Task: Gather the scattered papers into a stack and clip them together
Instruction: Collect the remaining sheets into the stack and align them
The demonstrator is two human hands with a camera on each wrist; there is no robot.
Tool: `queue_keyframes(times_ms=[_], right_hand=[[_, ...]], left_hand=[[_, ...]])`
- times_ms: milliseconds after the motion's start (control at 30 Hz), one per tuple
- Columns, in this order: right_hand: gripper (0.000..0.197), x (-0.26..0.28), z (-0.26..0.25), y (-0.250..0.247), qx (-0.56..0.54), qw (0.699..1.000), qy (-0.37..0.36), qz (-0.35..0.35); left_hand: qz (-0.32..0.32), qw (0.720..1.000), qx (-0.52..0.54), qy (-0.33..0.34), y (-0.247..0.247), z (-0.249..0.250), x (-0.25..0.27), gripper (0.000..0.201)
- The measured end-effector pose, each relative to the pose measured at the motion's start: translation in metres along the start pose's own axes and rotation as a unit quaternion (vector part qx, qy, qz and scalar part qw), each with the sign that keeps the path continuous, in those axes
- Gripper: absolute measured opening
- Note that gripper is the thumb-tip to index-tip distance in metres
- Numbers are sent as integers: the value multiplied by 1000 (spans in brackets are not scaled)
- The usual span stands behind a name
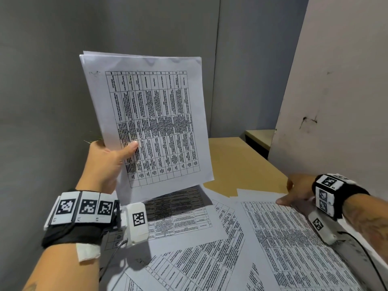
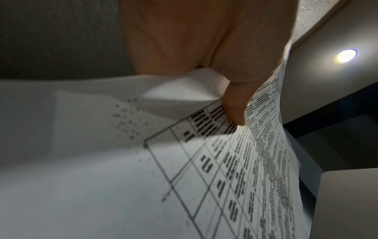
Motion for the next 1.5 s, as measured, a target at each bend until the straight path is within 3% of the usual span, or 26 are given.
queue_keyframes(times_ms=[67,167,333,467,633,767,867,933,1033,1167,1267,1367,1500], right_hand=[[59,-2,1,2,12,1000,0,1],[92,-9,8,1,19,999,-20,21],[80,-17,15,6,-7,997,-77,-15],[45,-20,15,7,1,994,-98,-38],[59,-25,13,7,-30,990,-126,-62],[56,-21,6,3,-7,983,-184,-6],[50,-5,-11,-21,2,964,-250,87],[38,18,-28,-45,31,943,-268,197],[35,66,-63,-74,95,876,-359,309],[33,130,-113,-92,208,773,-472,370],[32,165,-137,-112,237,717,-489,435],[30,170,-145,-125,202,729,-481,442],[26,133,-130,-110,150,821,-441,329]], left_hand=[[-2,1000,-8,3,1,1,0,69],[-8,1000,-18,5,1,1,2,42],[-25,999,-36,19,1,1,2,19],[-22,999,-33,30,2,0,1,16],[-23,999,-28,37,1,-3,-1,14],[-31,999,-21,39,0,-5,-3,38],[-33,998,-37,38,1,-4,-2,20],[-35,998,-27,42,4,-5,-1,18],[-38,999,-8,34,11,-4,4,24],[-37,998,-15,39,8,-8,-1,20],[-36,998,-28,38,7,-10,-2,21],[-40,998,-39,43,10,-10,-1,19],[-50,997,-45,39,7,-12,-3,21]])
Point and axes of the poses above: each hand's wrist, its own x-axis away from the middle knuckle, its own y-axis out of the palm, z = x × y, the point moved 3 cm from there along -x, towards the middle knuckle, and after that the axes turned 7 degrees about -y, right-handed, at the moved point
